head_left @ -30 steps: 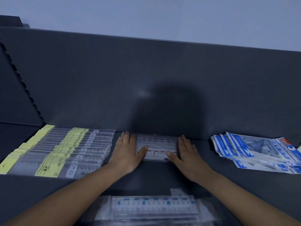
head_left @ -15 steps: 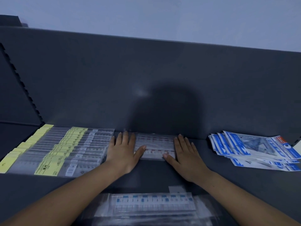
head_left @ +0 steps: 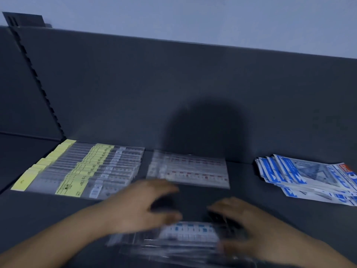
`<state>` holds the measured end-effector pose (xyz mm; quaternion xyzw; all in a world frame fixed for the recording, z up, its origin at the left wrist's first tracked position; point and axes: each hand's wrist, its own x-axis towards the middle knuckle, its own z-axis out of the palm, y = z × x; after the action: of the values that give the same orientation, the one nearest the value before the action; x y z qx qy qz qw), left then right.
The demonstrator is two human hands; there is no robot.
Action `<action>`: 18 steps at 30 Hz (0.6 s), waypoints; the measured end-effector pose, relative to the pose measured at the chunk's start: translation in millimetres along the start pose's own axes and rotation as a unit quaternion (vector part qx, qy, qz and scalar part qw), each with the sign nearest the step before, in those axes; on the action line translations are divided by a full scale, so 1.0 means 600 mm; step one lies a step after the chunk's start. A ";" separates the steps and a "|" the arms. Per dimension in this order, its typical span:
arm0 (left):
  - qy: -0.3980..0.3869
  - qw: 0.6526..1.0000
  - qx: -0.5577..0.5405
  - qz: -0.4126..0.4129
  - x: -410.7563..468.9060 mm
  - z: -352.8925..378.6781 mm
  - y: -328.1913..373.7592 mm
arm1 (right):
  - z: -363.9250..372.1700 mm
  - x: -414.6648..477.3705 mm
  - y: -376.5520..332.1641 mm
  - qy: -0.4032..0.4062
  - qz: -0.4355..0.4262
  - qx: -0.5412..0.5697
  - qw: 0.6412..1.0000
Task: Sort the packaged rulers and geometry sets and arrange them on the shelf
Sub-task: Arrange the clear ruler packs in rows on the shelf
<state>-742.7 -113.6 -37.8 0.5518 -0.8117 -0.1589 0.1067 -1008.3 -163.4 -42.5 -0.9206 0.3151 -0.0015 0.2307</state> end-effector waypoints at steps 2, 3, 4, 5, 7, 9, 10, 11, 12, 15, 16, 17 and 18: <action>-0.067 0.996 0.044 0.031 -0.022 0.006 0.021 | 0.027 -0.011 0.000 -0.016 -0.017 -0.098 0.995; -0.074 0.994 0.063 0.048 -0.028 0.013 0.027 | 0.037 -0.010 0.000 -0.009 -0.026 -0.139 0.990; -0.069 0.993 0.072 0.060 -0.032 0.020 0.030 | 0.043 -0.008 -0.002 0.006 -0.032 -0.148 0.988; -0.059 0.993 0.074 0.067 -0.034 0.026 0.032 | 0.047 -0.007 -0.003 0.014 -0.035 -0.142 0.989; -0.049 0.994 0.067 0.068 -0.036 0.033 0.031 | 0.039 -0.009 -0.017 0.015 -0.040 -0.123 0.992; -0.065 0.995 0.044 0.060 -0.034 0.032 0.028 | 0.032 -0.010 -0.030 0.033 -0.049 -0.133 0.989; -0.079 0.995 0.028 0.054 -0.032 0.028 0.026 | 0.032 -0.009 -0.028 0.044 -0.063 -0.133 0.988; -0.091 0.995 0.008 0.048 -0.028 0.023 0.024 | 0.034 -0.011 -0.025 0.030 -0.066 -0.121 0.990; -0.097 0.994 -0.023 0.040 -0.025 0.017 0.023 | 0.035 -0.010 -0.021 0.028 -0.086 -0.109 0.990; -0.103 0.986 -0.133 0.012 -0.019 0.005 0.020 | 0.031 -0.006 -0.008 0.045 -0.059 -0.038 0.997; -0.105 0.984 -0.146 0.006 -0.017 0.003 0.019 | 0.029 -0.004 -0.005 0.046 -0.049 -0.013 0.998; -0.111 0.982 -0.150 0.001 -0.015 0.002 0.018 | 0.028 -0.002 -0.003 0.050 -0.047 0.011 0.998; -0.120 0.981 -0.154 -0.004 -0.013 0.001 0.017 | 0.027 -0.001 0.000 0.055 -0.041 0.039 0.997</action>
<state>-749.0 -102.8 -34.6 0.5092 -0.7819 -0.3478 0.0917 -1006.2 -155.9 -57.1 -0.9218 0.2884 -0.0734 0.2483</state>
